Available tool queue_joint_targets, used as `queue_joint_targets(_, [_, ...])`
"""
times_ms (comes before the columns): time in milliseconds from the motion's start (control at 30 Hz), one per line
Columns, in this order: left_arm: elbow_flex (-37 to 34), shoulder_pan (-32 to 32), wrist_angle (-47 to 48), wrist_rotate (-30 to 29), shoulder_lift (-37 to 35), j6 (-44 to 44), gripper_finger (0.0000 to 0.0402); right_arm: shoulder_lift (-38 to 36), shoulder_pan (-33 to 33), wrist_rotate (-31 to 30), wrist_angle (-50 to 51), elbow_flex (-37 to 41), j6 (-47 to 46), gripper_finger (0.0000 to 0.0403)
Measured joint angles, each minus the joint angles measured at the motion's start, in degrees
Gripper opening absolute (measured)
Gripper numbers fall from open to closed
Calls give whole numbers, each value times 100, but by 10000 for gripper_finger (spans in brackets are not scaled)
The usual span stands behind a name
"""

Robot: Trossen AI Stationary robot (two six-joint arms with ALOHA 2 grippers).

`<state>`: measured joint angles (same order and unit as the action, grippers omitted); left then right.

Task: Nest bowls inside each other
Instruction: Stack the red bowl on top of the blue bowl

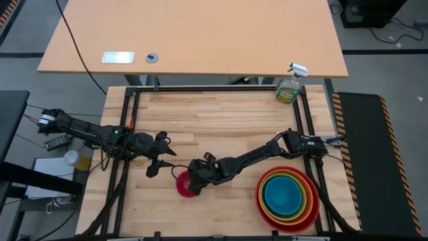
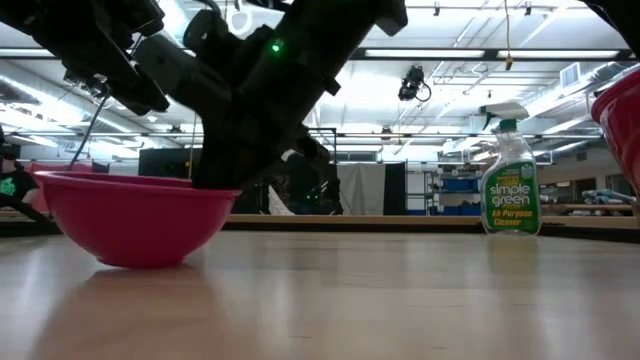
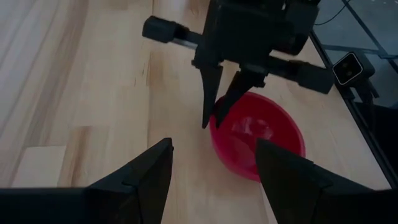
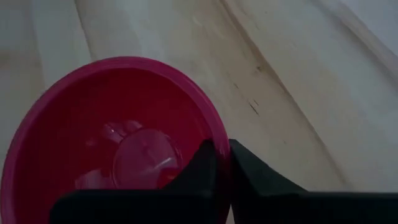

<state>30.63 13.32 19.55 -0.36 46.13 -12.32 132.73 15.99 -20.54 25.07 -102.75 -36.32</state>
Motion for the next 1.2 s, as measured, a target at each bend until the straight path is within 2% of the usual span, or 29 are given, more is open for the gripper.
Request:
queue_joint_targets(100, [0, 0, 0, 0, -2, 2, 231, -27, -18, -20, 219, -93, 77, 33])
queue_joint_targets(200, [0, 0, -2, 0, -2, 4, 231, -195, -49, 30, 857, -238, 309, 33])
queue_joint_targets(367, [0, 0, 0, 0, -2, 7, 231, -1036, -66, 67, 1886, -418, 805, 24])
queue_joint_targets(533, [0, 0, 1, 0, -2, 7, 231, -1925, 11, 911, 3054, -421, 1604, 34])
queue_joint_targets(600, [0, 0, 2, -2, -2, 7, 231, -2227, 151, 1125, 3474, -416, 1613, 36])
queue_joint_targets(767, [0, -1, 2, -2, -2, 7, 231, -2871, 599, 1574, 4783, -427, 612, 33])
queue_joint_targets(900, [0, 0, 2, -2, -2, 3, 231, -3118, 1182, 1569, 5597, -418, -293, 34])
queue_joint_targets(1067, [0, -1, 0, -2, -2, -7, 231, -3185, 1935, 1265, 6489, -414, -1509, 35])
queue_joint_targets(1200, [0, -1, -32, -2, -2, -11, 231, -3291, 2416, 783, 6482, -148, -2228, 34])
